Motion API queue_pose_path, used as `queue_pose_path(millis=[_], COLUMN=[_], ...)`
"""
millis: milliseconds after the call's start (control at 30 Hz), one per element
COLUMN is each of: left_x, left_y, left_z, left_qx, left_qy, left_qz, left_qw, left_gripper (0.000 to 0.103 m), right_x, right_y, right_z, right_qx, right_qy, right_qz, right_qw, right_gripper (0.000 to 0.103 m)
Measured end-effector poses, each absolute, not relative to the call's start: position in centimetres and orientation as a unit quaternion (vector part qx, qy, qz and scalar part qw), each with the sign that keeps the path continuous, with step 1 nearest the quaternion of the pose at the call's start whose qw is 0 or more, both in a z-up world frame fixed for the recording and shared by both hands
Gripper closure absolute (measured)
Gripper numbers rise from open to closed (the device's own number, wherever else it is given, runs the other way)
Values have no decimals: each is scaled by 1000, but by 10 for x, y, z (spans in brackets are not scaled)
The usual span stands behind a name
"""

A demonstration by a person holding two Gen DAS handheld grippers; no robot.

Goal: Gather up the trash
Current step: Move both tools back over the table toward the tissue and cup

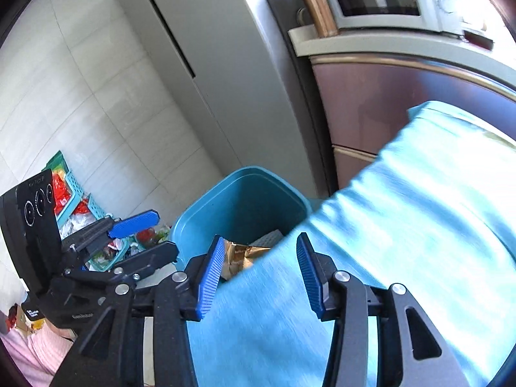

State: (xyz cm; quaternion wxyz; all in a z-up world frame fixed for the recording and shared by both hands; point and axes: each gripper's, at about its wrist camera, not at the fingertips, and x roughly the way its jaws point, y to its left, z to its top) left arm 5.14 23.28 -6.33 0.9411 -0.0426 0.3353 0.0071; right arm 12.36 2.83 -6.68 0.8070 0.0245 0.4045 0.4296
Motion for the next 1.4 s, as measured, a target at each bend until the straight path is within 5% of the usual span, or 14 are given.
queue_pose_path(millis=[667,1233,1400], left_x=[54,93,98], left_y=[71,-50,-65], left_z=[-36,-49,-51], left_qx=[-9,26,32], left_qy=[310,346,351], left_qz=[-187,-286,-295], left_qw=[932,893,888], left_gripper=[25,26,26], right_x=[73,125,136], right_y=[-192,-334,-332], right_z=[-48,-79,-91], right_qx=[75,124,122], right_qy=[346,375,401], right_qz=[261,107,121], right_qw=[898,912,900], right_gripper=[53,53,83])
